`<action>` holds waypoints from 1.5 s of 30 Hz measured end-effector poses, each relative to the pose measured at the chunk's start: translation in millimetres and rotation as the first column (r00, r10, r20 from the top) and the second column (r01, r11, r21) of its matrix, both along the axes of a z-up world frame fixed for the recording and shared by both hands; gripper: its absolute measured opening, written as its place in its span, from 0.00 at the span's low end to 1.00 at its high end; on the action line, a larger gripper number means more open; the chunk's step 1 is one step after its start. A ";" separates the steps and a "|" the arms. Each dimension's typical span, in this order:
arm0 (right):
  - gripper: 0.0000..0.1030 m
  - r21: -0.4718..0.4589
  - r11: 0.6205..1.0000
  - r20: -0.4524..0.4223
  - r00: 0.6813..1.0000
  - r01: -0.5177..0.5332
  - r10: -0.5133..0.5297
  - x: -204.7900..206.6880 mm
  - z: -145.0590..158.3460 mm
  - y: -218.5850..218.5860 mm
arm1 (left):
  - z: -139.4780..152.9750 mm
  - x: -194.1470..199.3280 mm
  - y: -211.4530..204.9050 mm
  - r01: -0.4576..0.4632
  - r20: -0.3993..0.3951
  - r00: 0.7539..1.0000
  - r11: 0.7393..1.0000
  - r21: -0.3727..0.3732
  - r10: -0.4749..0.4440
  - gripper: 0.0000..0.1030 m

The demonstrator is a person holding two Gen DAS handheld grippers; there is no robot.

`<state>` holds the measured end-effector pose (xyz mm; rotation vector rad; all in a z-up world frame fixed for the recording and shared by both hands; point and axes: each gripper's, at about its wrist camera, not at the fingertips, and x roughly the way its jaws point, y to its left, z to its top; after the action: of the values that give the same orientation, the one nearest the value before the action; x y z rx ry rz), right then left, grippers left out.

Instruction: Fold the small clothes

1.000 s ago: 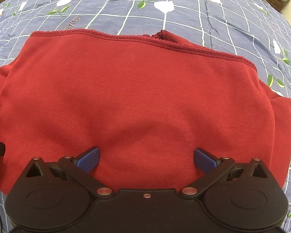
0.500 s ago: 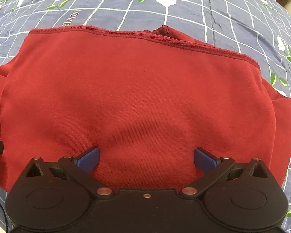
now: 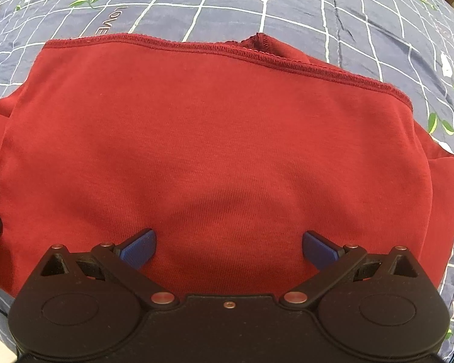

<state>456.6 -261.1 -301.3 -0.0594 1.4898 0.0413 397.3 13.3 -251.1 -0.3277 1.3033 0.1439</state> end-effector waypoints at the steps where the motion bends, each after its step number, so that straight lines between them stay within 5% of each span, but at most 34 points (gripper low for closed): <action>1: 1.00 0.006 1.000 -0.003 1.000 -0.002 0.002 2.2 1.6 -1.3 | 6.1 -1.1 -3.4 -0.002 0.016 1.000 1.000 0.007 0.002 0.12; 12: 1.00 0.037 0.996 0.088 0.993 -0.076 0.073 11.9 40.1 -33.5 | 66.0 1.9 -71.4 0.106 0.153 0.980 0.985 0.136 -0.127 0.12; 18: 0.99 0.034 0.995 0.159 0.984 -0.091 0.085 20.9 69.4 -70.0 | 90.0 7.0 -134.7 0.235 0.196 0.937 0.938 0.255 -0.288 0.11; 22: 0.99 0.025 0.996 0.194 0.978 -0.083 0.076 20.6 84.1 -102.0 | 99.5 3.4 -191.9 0.375 0.200 0.864 0.856 0.356 -0.462 0.11; 31: 0.99 0.010 0.999 0.215 0.976 0.031 -0.033 1.9 93.3 -186.3 | 77.9 -36.0 -318.2 0.694 0.097 0.585 0.559 0.454 -0.805 0.12; 34: 0.99 0.003 0.998 0.198 0.978 0.068 -0.067 -10.7 86.3 -212.4 | 56.4 -45.5 -342.5 0.744 0.029 0.547 0.502 0.441 -0.837 0.14; 37: 0.99 -0.002 0.995 0.179 0.979 0.100 -0.098 -22.8 78.9 -231.8 | 40.3 -49.5 -354.7 0.753 -0.003 0.557 0.503 0.424 -0.831 0.17; 41: 0.99 0.023 0.991 0.178 0.975 0.128 -0.130 -36.6 74.3 -245.7 | 40.6 -50.7 -353.3 0.761 0.024 0.568 0.537 0.364 -0.823 0.30; 45: 0.99 0.138 0.979 0.199 0.964 0.148 -0.174 -40.9 79.0 -250.7 | 47.2 -55.2 -345.2 0.748 0.049 0.599 0.581 0.322 -0.799 0.55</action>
<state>415.7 -511.8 -222.3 0.1526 1.2728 -0.0056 342.1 -331.9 -204.0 0.4916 1.1096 -0.4628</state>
